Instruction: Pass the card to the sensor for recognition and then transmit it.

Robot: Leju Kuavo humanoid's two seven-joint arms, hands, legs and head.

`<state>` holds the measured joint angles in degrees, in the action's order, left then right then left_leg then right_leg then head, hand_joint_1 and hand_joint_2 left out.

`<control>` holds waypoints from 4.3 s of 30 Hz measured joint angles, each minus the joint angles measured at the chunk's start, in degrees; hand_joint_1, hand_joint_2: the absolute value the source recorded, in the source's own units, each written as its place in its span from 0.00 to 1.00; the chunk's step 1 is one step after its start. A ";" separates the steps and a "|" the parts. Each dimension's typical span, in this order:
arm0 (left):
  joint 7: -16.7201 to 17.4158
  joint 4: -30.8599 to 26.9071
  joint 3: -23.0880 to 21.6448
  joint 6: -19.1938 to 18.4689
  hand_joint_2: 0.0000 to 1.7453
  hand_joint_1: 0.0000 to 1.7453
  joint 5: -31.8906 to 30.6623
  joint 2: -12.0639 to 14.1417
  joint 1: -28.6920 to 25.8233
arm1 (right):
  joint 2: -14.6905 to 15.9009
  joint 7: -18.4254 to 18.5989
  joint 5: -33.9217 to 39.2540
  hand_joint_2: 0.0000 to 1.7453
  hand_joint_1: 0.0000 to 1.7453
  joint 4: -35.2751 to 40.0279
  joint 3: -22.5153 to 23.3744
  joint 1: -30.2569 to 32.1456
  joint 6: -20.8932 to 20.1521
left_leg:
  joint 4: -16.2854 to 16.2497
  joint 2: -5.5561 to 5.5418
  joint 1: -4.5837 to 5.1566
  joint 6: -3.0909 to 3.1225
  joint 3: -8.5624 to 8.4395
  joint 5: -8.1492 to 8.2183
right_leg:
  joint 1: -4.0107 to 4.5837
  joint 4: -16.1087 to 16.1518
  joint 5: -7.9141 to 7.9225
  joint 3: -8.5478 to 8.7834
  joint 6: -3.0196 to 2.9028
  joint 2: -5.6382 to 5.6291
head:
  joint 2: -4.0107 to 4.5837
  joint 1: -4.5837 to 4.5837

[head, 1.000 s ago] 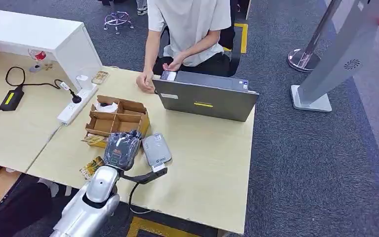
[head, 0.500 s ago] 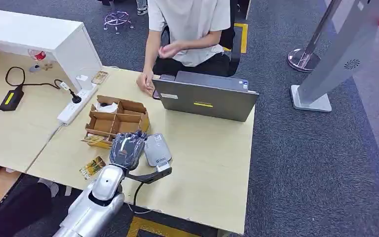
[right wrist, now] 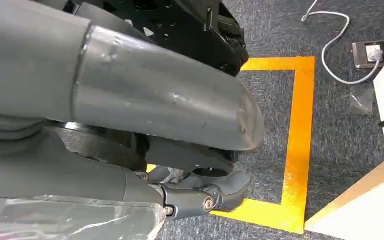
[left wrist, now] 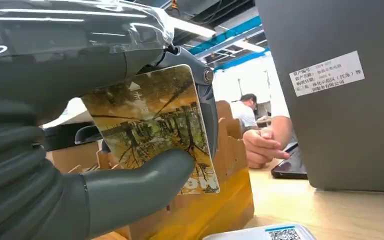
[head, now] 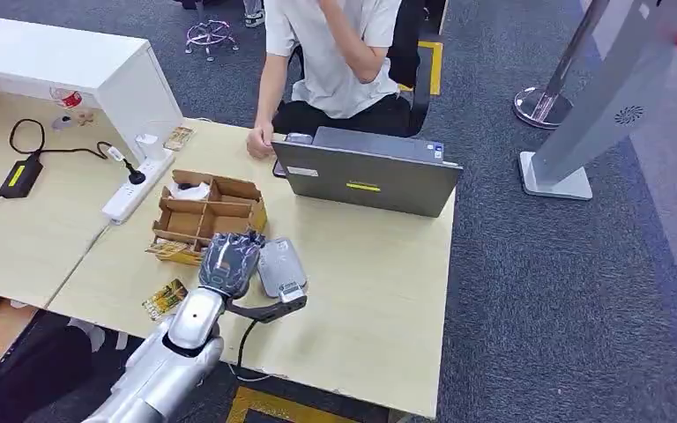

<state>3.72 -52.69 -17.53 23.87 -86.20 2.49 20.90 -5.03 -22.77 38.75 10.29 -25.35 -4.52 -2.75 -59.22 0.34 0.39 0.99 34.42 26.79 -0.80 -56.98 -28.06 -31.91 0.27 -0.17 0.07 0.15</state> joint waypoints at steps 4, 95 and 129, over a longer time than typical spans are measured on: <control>-0.44 1.81 -0.11 0.70 1.00 1.00 -0.02 -0.09 1.02 | 0.00 0.11 -0.07 0.00 0.00 0.00 -0.09 -0.01 0.17 | 0.00 0.00 0.00 0.00 -0.02 0.00 | 0.00 0.00 0.01 0.00 -0.01 0.00 | 0.00 0.00; -1.44 0.77 -3.13 -3.00 1.00 0.00 0.94 9.97 31.37 | -0.31 0.61 -0.15 0.00 0.00 0.02 1.38 -0.37 -0.70 | -0.01 0.01 -0.05 -0.10 -0.06 -0.18 | 0.05 -0.07 0.15 0.03 -0.08 -0.02 | 0.00 0.00; 1.55 -36.30 -0.62 -10.81 1.00 0.00 9.99 17.53 -13.92 | -0.04 -2.27 2.86 0.00 0.00 -0.63 7.93 2.80 -0.39 | 0.01 0.29 -0.03 -0.12 -0.13 0.11 | 0.02 -0.05 -0.07 0.02 -0.12 -0.24 | 0.00 -0.09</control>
<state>5.27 -89.00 -18.15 13.05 -76.22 20.02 6.98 -5.07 -25.05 41.61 9.66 -17.42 -1.72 -3.15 -59.21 0.63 0.36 0.86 34.29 26.90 -0.78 -57.03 -28.13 -31.88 0.15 -0.41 0.07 0.07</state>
